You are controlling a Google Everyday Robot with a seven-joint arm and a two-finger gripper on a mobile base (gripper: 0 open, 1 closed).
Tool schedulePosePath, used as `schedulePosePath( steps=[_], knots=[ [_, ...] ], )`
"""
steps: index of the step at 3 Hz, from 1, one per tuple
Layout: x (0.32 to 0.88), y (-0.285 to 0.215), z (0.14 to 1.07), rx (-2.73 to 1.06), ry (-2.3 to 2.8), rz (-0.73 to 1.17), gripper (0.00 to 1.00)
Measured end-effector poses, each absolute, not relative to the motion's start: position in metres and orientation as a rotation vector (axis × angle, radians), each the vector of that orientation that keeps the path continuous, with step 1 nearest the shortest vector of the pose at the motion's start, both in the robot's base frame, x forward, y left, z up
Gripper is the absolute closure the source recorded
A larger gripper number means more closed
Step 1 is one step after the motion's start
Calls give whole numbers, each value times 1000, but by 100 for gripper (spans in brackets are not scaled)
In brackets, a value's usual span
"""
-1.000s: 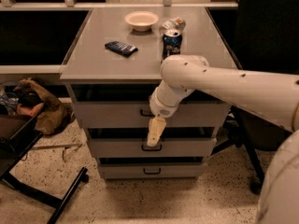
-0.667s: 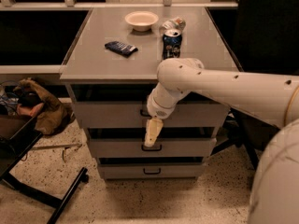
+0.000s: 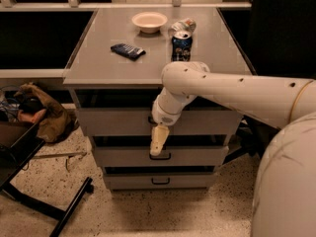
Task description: Open top drawer
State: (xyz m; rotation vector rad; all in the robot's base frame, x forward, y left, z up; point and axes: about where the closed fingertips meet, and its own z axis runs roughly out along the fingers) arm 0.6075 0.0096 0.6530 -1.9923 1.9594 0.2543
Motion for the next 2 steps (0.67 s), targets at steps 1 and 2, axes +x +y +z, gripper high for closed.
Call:
schedulePosePath(
  steps=[1,2],
  knots=[
    [599,8,653,-1997,1974,293,0],
    [587,5,656,-1997,1995,333,0]
  ],
)
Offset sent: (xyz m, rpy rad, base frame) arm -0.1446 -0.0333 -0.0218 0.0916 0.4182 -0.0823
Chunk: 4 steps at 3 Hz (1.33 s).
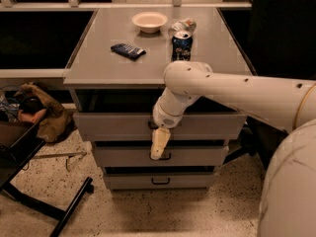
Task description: Open top drawer
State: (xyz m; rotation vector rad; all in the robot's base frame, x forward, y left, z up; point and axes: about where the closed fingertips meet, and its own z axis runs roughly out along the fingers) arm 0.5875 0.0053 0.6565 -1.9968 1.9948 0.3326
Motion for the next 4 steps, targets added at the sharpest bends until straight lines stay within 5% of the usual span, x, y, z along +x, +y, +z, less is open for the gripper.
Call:
schedulePosePath(
  steps=[4],
  knots=[
    [543,0,659,-1992,2032,348,0]
  ],
)
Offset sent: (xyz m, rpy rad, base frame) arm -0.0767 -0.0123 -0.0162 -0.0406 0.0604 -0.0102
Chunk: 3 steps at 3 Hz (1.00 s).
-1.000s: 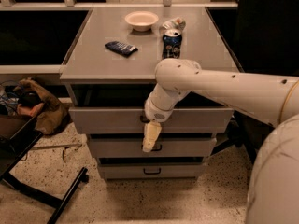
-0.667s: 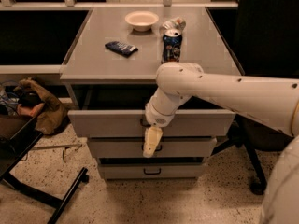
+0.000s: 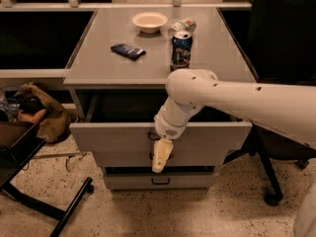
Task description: Open top drawer
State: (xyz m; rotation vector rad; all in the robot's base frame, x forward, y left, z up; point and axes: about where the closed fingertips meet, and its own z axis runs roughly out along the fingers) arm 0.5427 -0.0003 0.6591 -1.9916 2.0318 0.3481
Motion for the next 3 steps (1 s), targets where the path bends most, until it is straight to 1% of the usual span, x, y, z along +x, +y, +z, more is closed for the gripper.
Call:
schedulePosePath(
  steps=[1,2,3],
  knots=[
    [527,7,657,-2050,2021,406,0],
    [520,7,660,-2063,2018,425,0],
    [461,-14,688,-2038,2066,485,0]
  ],
)
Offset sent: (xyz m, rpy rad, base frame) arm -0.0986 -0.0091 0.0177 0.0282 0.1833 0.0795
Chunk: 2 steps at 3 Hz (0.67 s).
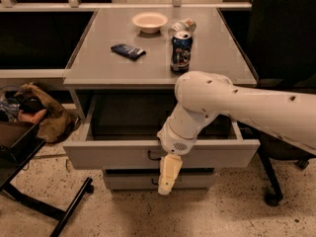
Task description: Open top drawer
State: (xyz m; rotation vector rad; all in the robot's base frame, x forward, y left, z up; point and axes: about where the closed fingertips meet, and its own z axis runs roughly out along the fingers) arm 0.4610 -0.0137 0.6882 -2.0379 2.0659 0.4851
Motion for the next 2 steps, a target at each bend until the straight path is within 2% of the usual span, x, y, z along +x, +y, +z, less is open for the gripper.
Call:
schedulePosePath(
  steps=[2],
  knots=[
    [454,-13,681,-2051,2065,529,0]
  ],
)
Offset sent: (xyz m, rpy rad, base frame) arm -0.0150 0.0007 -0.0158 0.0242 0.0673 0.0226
